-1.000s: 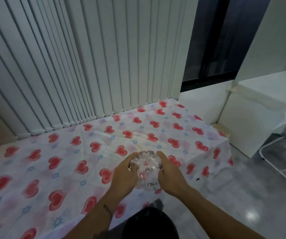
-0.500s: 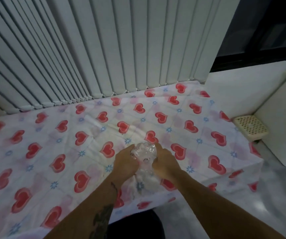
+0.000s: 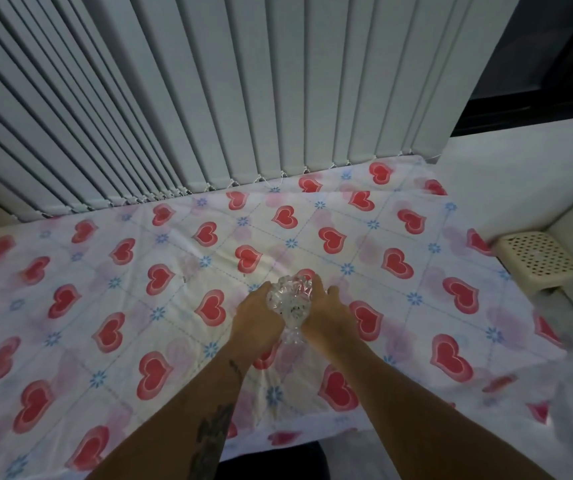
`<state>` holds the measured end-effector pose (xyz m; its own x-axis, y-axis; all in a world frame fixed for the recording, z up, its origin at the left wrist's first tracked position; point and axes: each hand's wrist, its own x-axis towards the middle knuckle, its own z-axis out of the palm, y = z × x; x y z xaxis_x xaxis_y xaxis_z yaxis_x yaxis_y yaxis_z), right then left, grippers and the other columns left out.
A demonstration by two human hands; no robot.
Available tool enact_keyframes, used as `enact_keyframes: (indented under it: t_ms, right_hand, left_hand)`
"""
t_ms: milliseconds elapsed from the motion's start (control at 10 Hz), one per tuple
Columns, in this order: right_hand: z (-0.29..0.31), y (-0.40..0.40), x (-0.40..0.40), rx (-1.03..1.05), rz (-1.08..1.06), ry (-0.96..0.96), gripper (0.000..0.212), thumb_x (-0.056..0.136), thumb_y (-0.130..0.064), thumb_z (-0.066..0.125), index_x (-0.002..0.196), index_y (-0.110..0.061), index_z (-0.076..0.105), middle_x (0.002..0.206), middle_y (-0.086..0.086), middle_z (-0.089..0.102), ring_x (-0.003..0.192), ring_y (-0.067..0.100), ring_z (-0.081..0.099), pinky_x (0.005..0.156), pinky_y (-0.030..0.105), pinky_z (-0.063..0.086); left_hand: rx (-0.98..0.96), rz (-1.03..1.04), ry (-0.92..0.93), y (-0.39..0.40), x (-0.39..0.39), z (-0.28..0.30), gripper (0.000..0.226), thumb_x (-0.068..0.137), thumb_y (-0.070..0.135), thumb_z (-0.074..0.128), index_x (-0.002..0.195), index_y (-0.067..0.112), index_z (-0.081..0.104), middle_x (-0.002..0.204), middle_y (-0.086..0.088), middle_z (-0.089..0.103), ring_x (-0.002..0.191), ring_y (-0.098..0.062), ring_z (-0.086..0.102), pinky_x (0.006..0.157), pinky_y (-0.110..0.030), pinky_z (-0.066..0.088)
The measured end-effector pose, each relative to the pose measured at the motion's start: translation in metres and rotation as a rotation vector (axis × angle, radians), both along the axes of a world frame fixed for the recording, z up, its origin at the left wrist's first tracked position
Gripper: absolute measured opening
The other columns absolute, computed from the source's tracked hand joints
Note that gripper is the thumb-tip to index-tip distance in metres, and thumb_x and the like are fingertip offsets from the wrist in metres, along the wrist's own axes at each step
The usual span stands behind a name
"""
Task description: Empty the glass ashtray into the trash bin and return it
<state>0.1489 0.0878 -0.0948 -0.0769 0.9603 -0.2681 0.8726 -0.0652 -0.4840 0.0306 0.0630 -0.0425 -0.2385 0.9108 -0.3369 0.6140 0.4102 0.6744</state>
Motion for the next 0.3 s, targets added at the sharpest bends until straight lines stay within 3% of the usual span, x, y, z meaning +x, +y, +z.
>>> enact_keyframes:
  t_ms: [100,200,300]
  right_hand:
    - [0.002,0.002,0.002,-0.024,0.013,-0.001,0.083,0.087,-0.022,0.07,0.152,-0.027,0.019,0.133,0.013,0.048,0.109,0.035,0.063,0.072,0.036,0.055]
    - [0.016,0.0,0.012,-0.068,0.025,0.03,0.081,0.09,-0.009,0.063,0.156,-0.023,0.018,0.148,0.016,0.04,0.115,0.037,0.061,0.07,0.033,0.053]
    - [0.034,-0.015,0.028,-0.032,0.044,0.053,0.069,0.098,-0.008,0.052,0.158,-0.016,0.02,0.157,0.018,0.031,0.128,0.036,0.054,0.096,0.04,0.053]
  left_hand:
    - [0.011,-0.061,-0.004,-0.002,-0.002,0.002,0.014,0.089,0.024,0.048,0.096,0.023,0.06,0.089,0.002,0.066,0.083,-0.016,0.064,0.077,-0.036,0.056]
    - [0.041,-0.126,-0.003,-0.01,-0.011,0.002,0.021,0.089,0.022,0.045,0.102,0.026,0.06,0.093,0.005,0.066,0.086,-0.016,0.066,0.079,-0.039,0.058]
    - [0.06,-0.162,0.088,-0.027,-0.028,-0.002,0.04,0.092,0.017,0.045,0.132,0.023,0.05,0.124,0.0,0.061,0.11,-0.019,0.06,0.095,-0.041,0.053]
